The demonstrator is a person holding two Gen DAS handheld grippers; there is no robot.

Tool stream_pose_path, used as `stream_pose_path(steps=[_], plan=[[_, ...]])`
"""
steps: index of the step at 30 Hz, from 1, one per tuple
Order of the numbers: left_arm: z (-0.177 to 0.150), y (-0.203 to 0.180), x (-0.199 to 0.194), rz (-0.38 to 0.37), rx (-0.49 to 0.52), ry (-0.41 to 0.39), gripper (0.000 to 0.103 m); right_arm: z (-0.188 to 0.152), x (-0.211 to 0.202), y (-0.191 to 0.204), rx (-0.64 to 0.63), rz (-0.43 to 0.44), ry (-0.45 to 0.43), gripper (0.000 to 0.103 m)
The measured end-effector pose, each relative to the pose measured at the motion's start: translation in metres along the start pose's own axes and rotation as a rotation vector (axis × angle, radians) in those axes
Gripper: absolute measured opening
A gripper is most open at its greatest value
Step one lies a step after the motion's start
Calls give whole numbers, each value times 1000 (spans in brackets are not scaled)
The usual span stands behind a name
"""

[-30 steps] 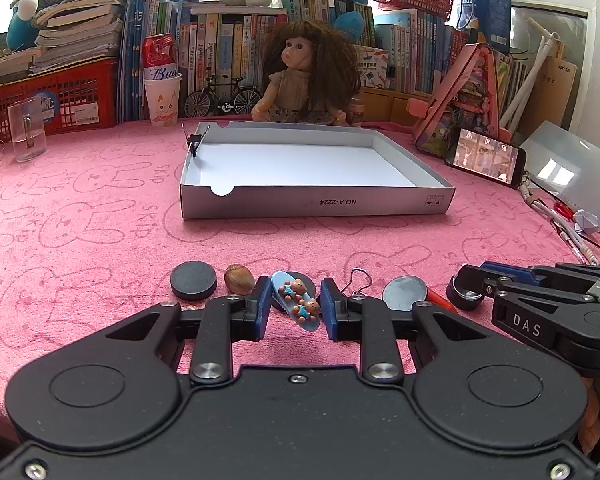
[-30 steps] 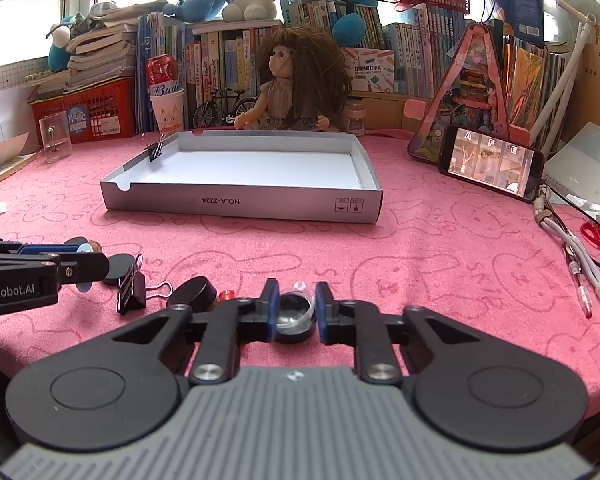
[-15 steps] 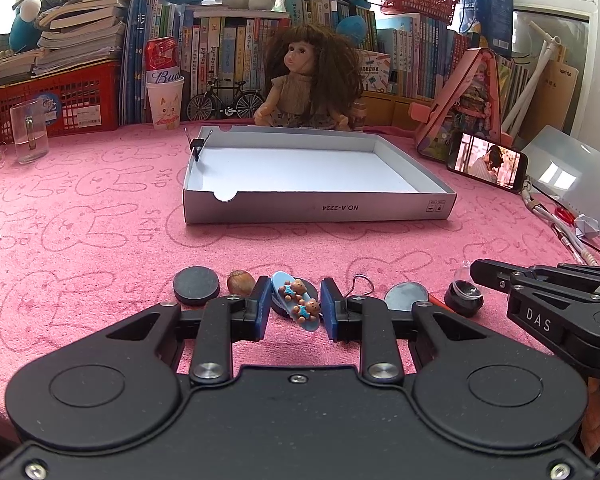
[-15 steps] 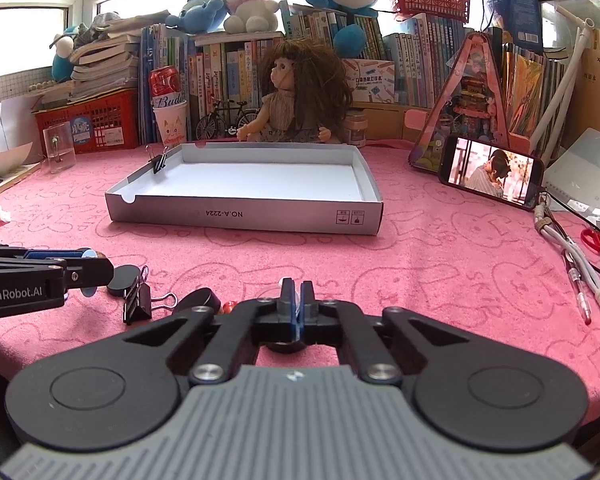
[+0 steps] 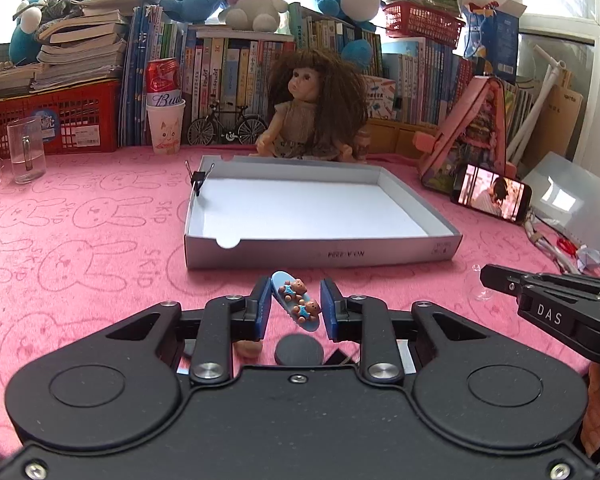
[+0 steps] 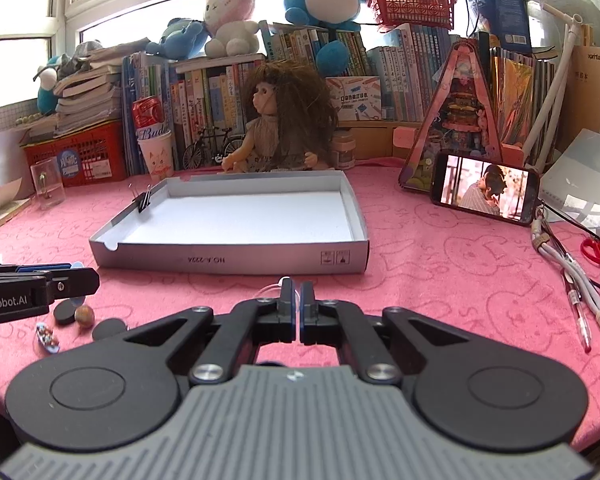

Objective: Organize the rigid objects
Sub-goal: 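Lift and carry the clip with left tool while right tool carries the cup into the tray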

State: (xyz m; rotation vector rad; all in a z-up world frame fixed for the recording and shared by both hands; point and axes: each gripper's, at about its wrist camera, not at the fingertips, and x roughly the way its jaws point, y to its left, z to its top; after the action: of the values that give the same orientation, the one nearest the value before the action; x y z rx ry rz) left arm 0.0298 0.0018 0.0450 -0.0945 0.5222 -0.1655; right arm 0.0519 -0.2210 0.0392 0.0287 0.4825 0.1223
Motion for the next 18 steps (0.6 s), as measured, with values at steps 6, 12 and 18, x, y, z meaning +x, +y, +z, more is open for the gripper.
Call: stream_pose_path(steps=[6,12,18], plan=[[16,5,16,-9,-22,1,25,15,12,-9,42,13,-9,4],[32,11,33,-15,-44,4,25,30,25,-16,64,28,-22,4],[48,15,49,-25,-66,12,25,41,38,-20,74,39,-27,4]])
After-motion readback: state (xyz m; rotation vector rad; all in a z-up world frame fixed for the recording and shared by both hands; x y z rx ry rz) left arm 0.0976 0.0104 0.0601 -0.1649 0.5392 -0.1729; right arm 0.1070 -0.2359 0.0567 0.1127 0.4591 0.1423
